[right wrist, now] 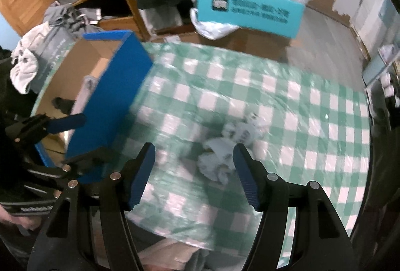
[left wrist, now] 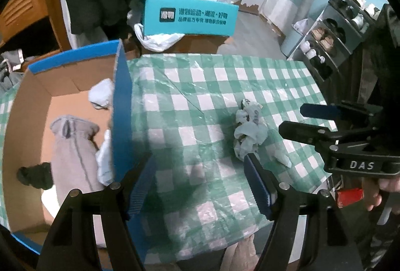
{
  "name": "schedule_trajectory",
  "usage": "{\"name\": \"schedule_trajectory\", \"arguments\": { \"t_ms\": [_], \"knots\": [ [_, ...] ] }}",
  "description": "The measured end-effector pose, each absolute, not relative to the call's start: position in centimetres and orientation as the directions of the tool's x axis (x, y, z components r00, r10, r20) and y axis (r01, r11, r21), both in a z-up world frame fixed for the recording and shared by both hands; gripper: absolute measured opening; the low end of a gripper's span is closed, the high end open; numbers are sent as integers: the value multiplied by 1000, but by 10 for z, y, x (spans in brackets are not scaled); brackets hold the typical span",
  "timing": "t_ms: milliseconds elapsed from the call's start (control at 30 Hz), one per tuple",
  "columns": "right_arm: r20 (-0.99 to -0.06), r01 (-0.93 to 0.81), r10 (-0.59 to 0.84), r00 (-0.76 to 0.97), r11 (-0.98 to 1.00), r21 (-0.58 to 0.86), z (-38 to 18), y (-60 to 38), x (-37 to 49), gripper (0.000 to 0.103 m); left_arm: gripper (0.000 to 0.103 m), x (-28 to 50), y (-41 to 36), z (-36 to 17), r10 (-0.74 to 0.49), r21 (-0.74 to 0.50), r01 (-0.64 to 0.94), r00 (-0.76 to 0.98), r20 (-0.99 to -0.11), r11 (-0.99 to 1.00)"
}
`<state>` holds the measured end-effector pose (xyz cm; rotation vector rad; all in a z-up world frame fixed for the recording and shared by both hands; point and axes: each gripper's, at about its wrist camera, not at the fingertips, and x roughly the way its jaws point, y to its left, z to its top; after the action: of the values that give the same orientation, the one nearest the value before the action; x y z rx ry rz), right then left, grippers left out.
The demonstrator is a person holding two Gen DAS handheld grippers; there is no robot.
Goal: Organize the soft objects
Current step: 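Grasp the small white plastic strip with the right gripper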
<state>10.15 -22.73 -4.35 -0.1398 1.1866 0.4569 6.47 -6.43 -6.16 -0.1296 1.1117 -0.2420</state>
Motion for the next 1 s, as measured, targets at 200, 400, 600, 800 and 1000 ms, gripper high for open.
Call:
{"name": "schedule_trajectory", "arguments": {
  "t_ms": [200,400,600,800,1000],
  "knots": [
    [-937,-353,222,270,928,118,-70,-259,105,66,73,69,-85,-74,-261,-214,161,397,-880,964],
    [-951,-321,199,238,940,116,-93,-282,104,66,73,71,-106,-90,-280,-221,197,363,-889,955],
    [-964,-308,181,197,944,115,-119,-296,101,66,74,72,-121,-110,-283,-218,220,331,-900,951],
    [-980,-291,144,139,952,99,-149,-307,96,65,73,74,-128,-124,-287,-224,224,307,-907,948],
    [-987,-304,118,114,949,78,-166,-310,92,65,73,73,-137,-138,-288,-227,235,274,-918,945]
  ]
}}
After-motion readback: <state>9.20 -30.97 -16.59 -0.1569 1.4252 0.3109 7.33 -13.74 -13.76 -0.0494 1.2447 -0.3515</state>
